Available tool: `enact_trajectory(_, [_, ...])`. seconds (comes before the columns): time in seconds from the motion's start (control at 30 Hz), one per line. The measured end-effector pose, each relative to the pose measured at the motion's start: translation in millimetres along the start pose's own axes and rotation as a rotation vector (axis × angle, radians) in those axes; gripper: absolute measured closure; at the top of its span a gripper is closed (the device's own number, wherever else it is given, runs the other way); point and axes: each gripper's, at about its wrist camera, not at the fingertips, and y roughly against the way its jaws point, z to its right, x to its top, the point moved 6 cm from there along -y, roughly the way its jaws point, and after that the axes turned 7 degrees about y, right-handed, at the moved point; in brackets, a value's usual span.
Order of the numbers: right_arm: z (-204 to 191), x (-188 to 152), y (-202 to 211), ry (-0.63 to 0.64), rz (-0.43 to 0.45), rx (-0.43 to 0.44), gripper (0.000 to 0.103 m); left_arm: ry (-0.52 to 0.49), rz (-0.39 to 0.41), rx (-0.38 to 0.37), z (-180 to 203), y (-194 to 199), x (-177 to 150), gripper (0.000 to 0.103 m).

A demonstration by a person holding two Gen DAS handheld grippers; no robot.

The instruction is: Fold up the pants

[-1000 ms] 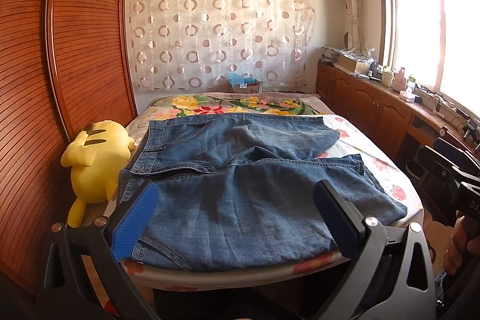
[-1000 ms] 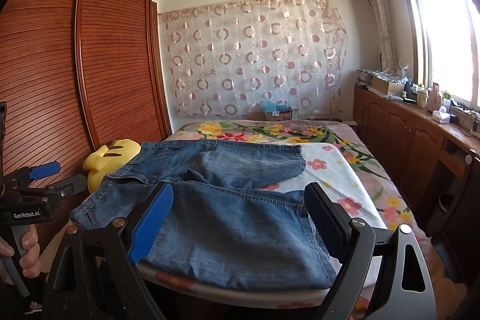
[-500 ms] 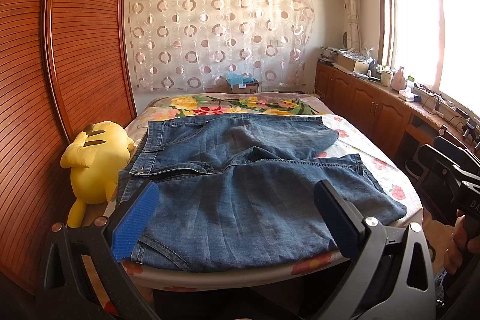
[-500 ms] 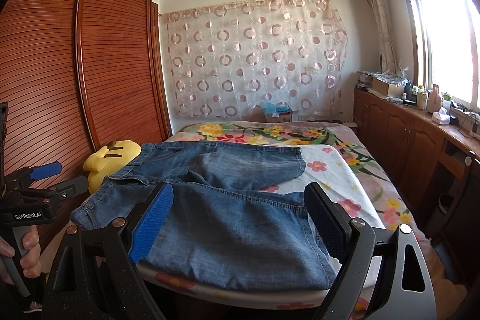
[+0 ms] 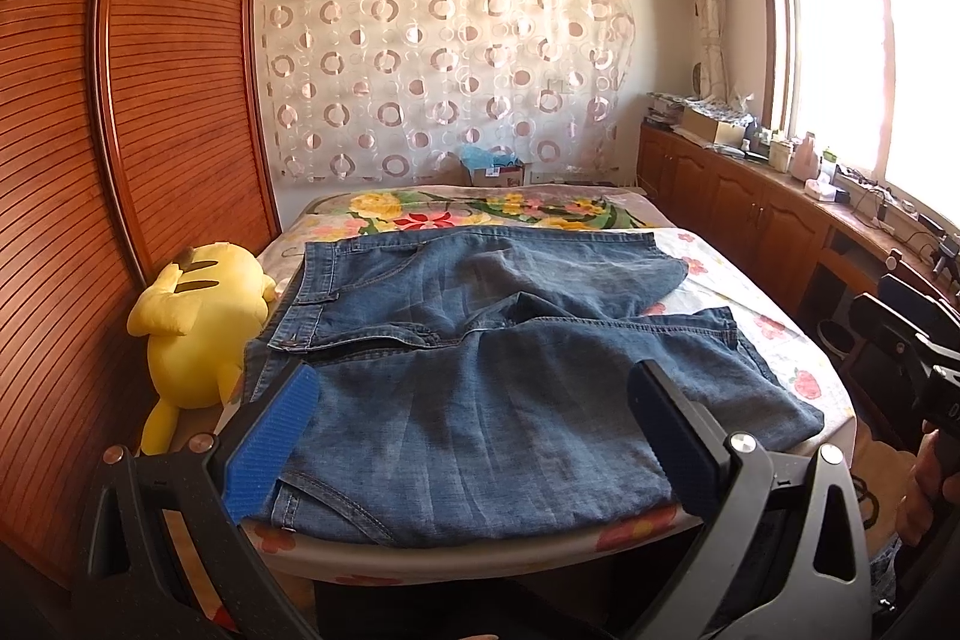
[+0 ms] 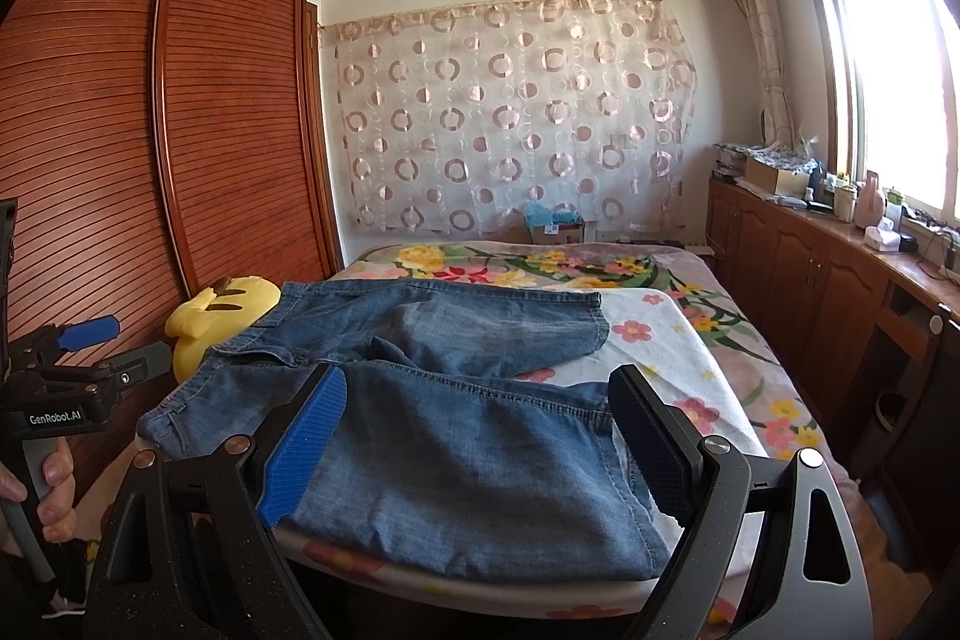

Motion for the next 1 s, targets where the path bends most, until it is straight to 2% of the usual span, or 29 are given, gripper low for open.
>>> enact_trajectory(0.4, [16,-18,-23,0.008,-0.069,-0.008,0.013,0.023,-0.087,0.013,-43,-38,-19,0.000])
enact_trajectory(0.67, [30,-34,-42,0.004,-0.155,-0.039,0.013,0.044,-0.136,0.074,-82,-64,-35,0.000])
enact_trajectory(1.0, [42,-45,-50,0.001,-0.251,-0.053,0.018,0.105,-0.170,0.125,-139,-73,-55,0.000])
